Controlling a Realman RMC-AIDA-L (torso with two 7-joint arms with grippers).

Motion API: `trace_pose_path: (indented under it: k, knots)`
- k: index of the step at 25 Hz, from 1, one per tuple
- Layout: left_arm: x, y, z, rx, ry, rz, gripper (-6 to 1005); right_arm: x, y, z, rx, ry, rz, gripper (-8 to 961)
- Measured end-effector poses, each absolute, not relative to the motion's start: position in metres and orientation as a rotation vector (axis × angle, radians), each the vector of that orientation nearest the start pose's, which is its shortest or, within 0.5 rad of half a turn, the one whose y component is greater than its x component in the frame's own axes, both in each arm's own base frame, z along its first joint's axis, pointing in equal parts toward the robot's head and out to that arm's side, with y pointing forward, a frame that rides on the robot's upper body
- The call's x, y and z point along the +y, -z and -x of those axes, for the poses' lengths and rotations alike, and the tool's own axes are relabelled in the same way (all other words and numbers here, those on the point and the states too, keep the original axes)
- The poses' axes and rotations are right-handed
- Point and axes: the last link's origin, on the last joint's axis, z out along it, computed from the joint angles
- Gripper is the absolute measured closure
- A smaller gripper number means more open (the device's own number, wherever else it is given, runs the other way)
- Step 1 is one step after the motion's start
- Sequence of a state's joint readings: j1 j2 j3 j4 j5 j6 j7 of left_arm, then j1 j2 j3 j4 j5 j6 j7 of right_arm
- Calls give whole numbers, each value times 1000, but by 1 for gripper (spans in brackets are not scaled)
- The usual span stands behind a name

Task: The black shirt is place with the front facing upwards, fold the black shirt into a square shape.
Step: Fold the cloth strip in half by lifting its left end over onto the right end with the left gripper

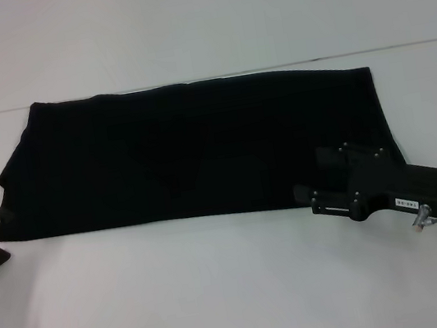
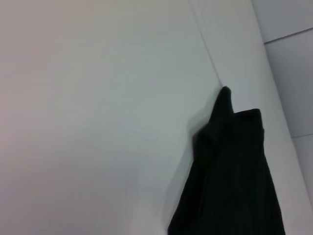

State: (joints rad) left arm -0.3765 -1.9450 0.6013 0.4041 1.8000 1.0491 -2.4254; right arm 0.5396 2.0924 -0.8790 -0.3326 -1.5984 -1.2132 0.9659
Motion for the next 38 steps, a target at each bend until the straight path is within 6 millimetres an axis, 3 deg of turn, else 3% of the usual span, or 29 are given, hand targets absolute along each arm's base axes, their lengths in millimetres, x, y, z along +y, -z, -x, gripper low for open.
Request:
trace_pose_path:
  k: [22,38]
  knots:
    - [333,-44,398,2938,-1341,-1732,159,339,57,-275,537,-703,2491,125]
    - [362,-39,376,2885,-1323,-1843,160,338,58,-274,540,-710,2495,126]
